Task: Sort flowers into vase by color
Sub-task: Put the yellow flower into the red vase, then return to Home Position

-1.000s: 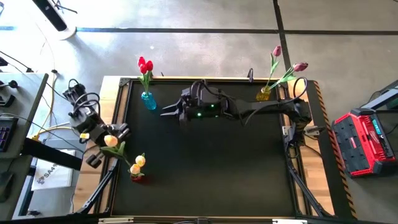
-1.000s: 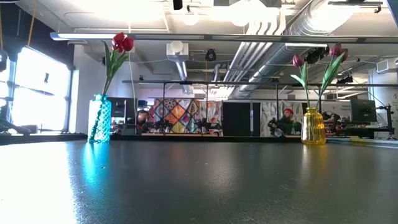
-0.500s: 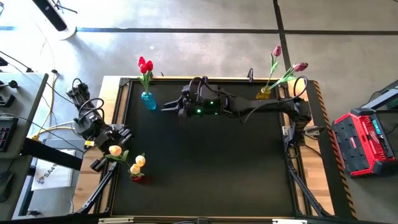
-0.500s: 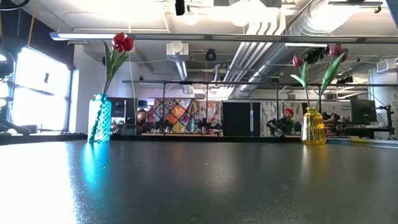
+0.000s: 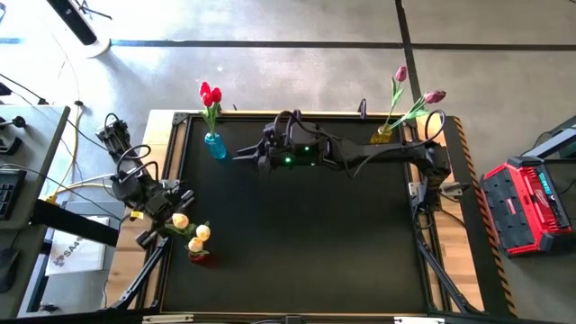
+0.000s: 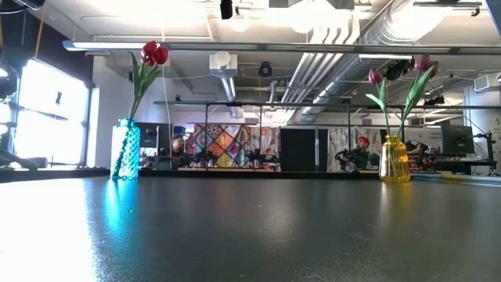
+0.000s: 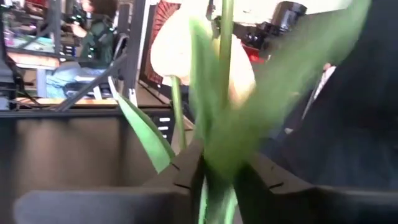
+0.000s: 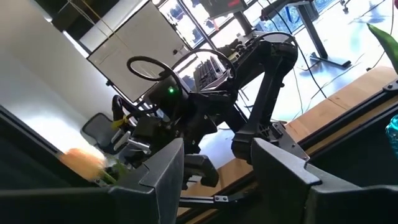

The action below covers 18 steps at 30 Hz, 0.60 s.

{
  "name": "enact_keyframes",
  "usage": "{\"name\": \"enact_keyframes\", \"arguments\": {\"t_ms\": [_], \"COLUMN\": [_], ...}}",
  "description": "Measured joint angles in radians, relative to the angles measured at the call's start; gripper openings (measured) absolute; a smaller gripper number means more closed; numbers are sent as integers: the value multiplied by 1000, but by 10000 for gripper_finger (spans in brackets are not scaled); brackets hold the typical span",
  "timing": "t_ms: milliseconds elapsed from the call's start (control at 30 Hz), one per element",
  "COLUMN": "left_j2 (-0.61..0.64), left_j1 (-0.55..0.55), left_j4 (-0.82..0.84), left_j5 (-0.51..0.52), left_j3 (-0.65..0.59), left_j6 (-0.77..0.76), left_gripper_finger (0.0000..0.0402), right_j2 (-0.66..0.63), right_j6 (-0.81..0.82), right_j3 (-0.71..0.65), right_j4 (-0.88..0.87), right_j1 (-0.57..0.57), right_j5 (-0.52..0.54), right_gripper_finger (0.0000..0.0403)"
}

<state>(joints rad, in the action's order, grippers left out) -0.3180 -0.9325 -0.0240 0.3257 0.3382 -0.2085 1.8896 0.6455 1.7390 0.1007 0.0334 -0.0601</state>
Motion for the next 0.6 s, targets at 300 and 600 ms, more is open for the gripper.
{"name": "enact_keyframes", "arguments": {"t_ms": [300, 600], "left_j2": [1, 6], "left_j1": [0, 0], "left_j4": [-42, -72], "left_j5": [22, 24], "left_j3": [10, 156], "left_j6": [-5, 44], "left_gripper_finger": [145, 187], "right_j2": [0, 0], "right_j6": [18, 31], "right_j3": [0, 0], "right_j4": [0, -8], "right_j1": [-7, -8], "right_j5": [0, 0], "right_gripper_finger": [177, 177]}}
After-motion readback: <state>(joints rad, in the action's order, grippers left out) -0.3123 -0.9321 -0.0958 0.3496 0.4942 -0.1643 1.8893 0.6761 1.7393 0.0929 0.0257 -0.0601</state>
